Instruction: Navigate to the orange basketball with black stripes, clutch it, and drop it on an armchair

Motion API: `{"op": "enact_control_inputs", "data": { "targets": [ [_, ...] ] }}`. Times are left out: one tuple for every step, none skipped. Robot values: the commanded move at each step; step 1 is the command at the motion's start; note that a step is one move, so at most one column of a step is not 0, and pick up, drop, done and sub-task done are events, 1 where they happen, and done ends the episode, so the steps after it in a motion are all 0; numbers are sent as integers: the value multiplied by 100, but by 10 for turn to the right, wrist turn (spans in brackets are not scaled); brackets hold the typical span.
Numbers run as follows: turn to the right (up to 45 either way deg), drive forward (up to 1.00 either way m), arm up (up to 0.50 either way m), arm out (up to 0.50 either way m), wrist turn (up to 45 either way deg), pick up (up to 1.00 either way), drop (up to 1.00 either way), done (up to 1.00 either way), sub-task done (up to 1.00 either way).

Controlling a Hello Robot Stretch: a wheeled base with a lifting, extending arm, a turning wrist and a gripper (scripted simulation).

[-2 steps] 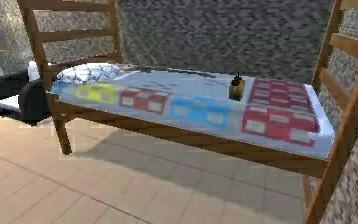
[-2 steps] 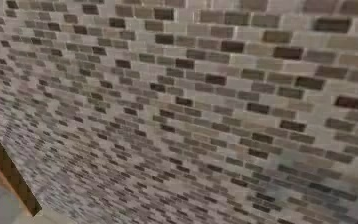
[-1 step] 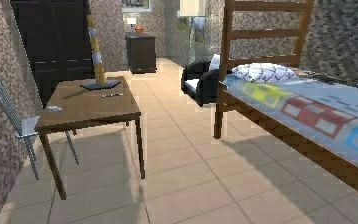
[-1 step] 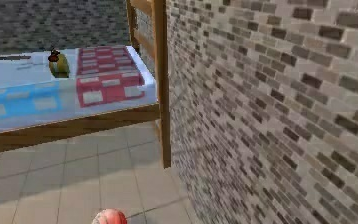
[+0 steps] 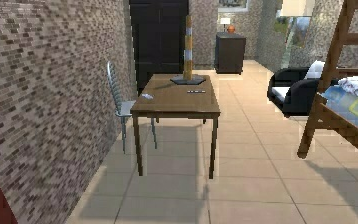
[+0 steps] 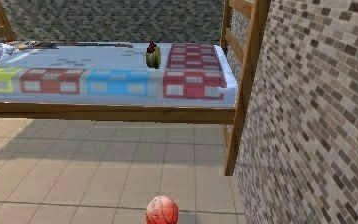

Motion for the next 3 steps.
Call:
{"op": "enact_control_inputs", "data": {
  "targets": [
    [0,0,18,0,0,0,0,0,0],
    [0,0,0,40,0,0,0,0,0],
    [0,0,0,0,450,0,0,0,0]
  ]
}}
